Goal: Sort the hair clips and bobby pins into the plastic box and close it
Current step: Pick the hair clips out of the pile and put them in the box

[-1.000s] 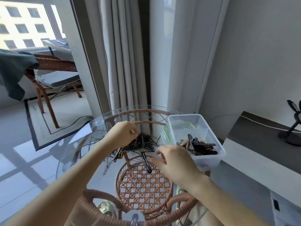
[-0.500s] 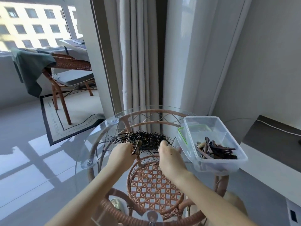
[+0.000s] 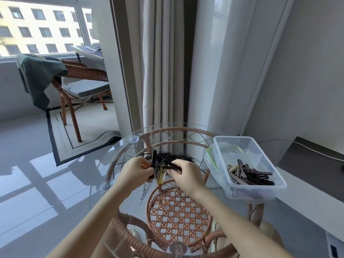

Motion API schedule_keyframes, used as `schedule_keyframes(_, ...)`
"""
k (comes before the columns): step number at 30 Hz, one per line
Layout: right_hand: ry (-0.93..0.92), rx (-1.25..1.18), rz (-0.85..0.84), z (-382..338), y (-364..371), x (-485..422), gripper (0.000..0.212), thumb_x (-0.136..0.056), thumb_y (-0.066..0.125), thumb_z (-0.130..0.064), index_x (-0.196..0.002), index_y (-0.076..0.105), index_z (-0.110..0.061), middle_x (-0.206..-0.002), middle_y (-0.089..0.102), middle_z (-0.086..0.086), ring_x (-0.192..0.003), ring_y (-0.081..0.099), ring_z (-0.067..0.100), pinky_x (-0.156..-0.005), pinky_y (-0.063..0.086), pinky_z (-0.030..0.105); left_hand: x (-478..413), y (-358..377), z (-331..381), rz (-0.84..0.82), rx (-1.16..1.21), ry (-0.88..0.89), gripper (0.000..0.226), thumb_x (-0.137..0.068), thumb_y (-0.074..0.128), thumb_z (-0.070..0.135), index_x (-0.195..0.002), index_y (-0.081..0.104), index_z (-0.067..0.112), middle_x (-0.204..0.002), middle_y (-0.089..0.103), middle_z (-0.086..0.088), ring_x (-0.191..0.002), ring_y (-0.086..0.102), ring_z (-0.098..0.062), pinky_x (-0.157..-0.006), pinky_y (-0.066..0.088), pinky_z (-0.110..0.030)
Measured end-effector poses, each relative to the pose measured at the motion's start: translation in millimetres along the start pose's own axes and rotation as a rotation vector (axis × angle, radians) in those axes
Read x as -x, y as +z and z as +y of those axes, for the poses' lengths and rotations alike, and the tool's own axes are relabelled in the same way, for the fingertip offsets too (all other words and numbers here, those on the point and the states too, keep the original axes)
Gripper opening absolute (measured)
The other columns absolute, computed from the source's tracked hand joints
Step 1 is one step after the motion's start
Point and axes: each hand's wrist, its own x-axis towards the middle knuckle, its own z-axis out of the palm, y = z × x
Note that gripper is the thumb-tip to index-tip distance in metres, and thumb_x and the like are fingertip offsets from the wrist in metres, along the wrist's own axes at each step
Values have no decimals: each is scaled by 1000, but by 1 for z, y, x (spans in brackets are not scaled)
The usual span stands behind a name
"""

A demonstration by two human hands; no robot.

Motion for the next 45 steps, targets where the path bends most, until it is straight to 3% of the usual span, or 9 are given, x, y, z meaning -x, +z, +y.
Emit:
schedule_keyframes(6, 175, -561, 159, -10, -77, 24, 21, -90, 57, -23, -86, 67, -4, -41, 41, -15, -43, 34, 4, -47, 31, 18, 15, 3, 54, -81, 235, 133, 6, -85, 58, 10, -89, 61, 12, -80, 74, -4, -60, 64, -10, -54, 48, -20)
schedule_keyframes(10, 207, -225, 329, 24, -137, 37, 25, -89, 58, -23, -70, 62, -6, -48, 43, -4, -45, 37, 13, -46, 29, 24, 20, 35, 108, -171, 57, 376, 10, -84, 58, 14, -90, 65, 17, -79, 74, 2, -66, 66, -13, -60, 53, -26)
schedule_keyframes(16, 373, 313, 100, 68, -172, 41, 25, -87, 57, -18, -62, 59, -14, -51, 48, 0, -48, 42, 16, -46, 26, 28, 4, 94, 146, -263, -236, 560, 24, -86, 56, 14, -108, 66, 15, -104, 70, -5, -90, 66, -21, -78, 51, -26)
schedule_keyframes(20, 313, 590, 237, 69, -163, 42, 17, -84, 51, -4, -86, 68, -1, -89, 67, 15, -82, 60, 34, -64, 48, 36, -6, 87, 132, -159, -236, 511, 30, -87, 50, 9, -114, 63, 16, -111, 68, -6, -90, 66, -21, -86, 53, -30)
schedule_keyframes(23, 81, 510, 385, 54, -146, 42, 16, -84, 53, 2, -84, 70, 1, -82, 67, 15, -79, 59, 34, -64, 47, 35, -17, 63, 94, 7, -303, 393, 21, -85, 49, 7, -93, 69, 8, -96, 70, -7, -78, 64, -21, -77, 56, -33)
schedule_keyframes(31, -129, 322, 219, 22, -73, 33, 18, -86, 54, -9, -76, 69, -9, -76, 69, 6, -76, 61, 23, -67, 43, 27, -17, 42, 1, -39, -648, 142, 23, -86, 58, 32, -75, 48, 14, -66, 48, 6, -59, 44, -10, -45, 29, -18)
schedule_keyframes(37, -144, 329, 156, 19, -55, 39, 22, -88, 48, -12, -77, 68, -11, -75, 67, 3, -70, 54, 19, -62, 36, 25, -13, 50, 5, -10, -712, 176, 22, -85, 51, 7, -65, 44, 10, -58, 40, 3, -65, 48, -19, -54, 39, -25)
schedule_keyframes(43, -137, 318, 109, 18, -52, 45, 22, -91, 48, -16, -87, 69, -12, -85, 69, 3, -80, 59, 18, -73, 46, 26, -21, 40, -2, -53, -532, 21, 36, -81, 52, 3, -50, 35, 11, -53, 35, 1, -47, 32, -12, -42, 29, -20)
schedule_keyframes(45, -113, 309, 87, 17, -49, 47, 22, -91, 47, -17, -89, 69, -13, -87, 69, 2, -82, 58, 17, -76, 49, 28, -23, 37, -6, -70, -453, -31, 27, -78, 57, 5, -52, 49, 7, -52, 44, -1, -46, 38, -14, -43, 35, -21)
